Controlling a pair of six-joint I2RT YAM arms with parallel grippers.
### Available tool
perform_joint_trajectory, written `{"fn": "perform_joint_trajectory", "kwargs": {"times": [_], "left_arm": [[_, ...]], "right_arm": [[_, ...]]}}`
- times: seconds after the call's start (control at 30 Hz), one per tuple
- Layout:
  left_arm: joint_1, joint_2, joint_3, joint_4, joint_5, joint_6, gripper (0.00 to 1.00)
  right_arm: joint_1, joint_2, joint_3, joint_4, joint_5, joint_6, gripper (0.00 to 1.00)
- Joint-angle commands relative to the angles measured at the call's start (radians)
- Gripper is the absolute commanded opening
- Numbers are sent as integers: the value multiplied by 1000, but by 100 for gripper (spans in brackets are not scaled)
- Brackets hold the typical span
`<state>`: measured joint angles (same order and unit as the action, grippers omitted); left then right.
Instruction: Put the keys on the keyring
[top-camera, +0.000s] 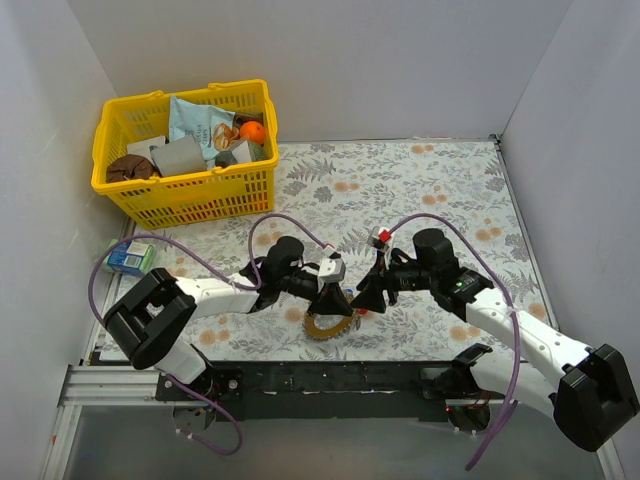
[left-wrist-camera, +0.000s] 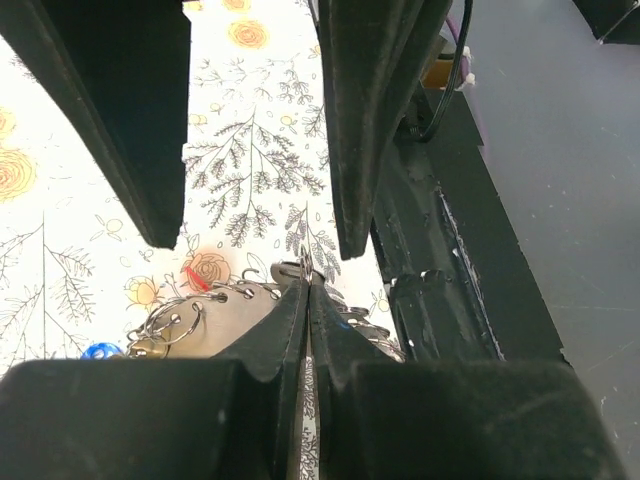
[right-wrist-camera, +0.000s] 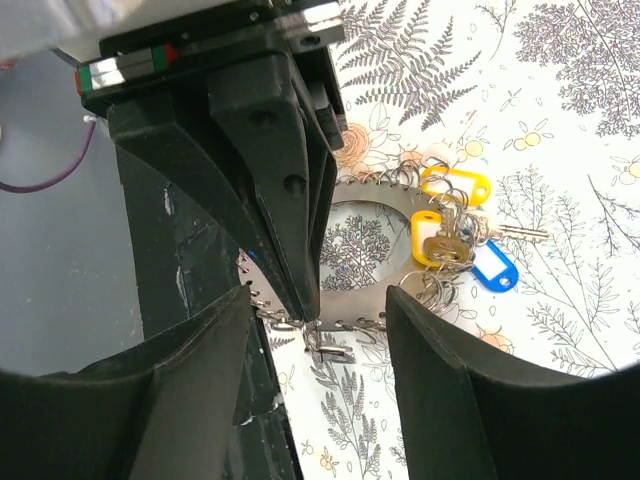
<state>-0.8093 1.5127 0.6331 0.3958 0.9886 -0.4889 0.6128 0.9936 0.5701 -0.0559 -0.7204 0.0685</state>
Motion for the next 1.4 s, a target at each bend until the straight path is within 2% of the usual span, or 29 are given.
{"fn": "perform_joint_trajectory", "kwargs": {"times": [0.0,0.17,0.43,0.9,1.07,1.37], "left_arm": [[-2,-68,-56,205,-30,-95,0],[-2,-94,-105,319,-57,-145,0],[-2,-108,-197,544,-80,-250,0],[-2,-118,-211,540,-85,-244,0],[-2,-117,-208,538,-87,-243,0],[-2,-121,-208,531,-85,-240,0]], "right_arm": [[-4,-26,-22,47,19,30,63],[-10,-42,-52,100,-7,59,57],[-16,-70,-52,125,-51,73,54],[-19,-104,-93,102,-111,57,44],[-21,-107,-99,85,-106,50,36],[-21,-110,-116,61,-82,37,27]]}}
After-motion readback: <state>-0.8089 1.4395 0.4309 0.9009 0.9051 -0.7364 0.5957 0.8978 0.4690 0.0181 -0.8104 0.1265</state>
